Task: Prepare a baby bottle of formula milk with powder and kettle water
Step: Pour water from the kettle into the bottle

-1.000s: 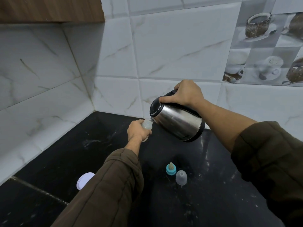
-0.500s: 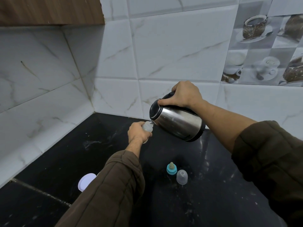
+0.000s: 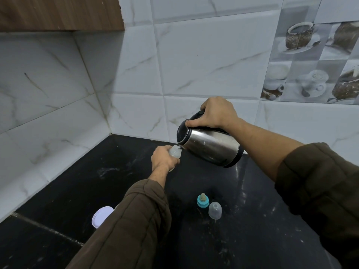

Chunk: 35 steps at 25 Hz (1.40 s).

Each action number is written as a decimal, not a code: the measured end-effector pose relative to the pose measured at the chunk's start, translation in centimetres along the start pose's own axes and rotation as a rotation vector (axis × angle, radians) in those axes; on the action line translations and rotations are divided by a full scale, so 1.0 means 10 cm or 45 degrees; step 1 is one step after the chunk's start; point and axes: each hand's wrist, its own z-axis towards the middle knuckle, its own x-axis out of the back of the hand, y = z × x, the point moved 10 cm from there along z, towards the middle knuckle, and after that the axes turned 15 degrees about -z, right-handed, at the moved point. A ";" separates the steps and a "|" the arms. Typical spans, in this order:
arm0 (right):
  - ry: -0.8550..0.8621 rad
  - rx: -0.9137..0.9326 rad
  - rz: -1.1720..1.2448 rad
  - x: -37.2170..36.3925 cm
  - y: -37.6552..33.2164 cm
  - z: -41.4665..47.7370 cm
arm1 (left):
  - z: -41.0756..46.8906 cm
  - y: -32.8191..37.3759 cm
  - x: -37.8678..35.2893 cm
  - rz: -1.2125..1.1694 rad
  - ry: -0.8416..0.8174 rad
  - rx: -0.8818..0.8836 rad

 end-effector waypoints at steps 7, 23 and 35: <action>0.001 0.023 -0.030 0.01 -0.05 0.04 | 0.00 -0.01 0.02 -0.011 0.000 -0.001; 0.012 0.050 -0.065 0.01 -0.12 0.05 | 0.00 -0.01 0.03 0.001 -0.014 -0.010; 0.029 0.059 -0.067 0.05 -0.11 0.04 | -0.03 0.02 0.03 -0.006 -0.018 -0.011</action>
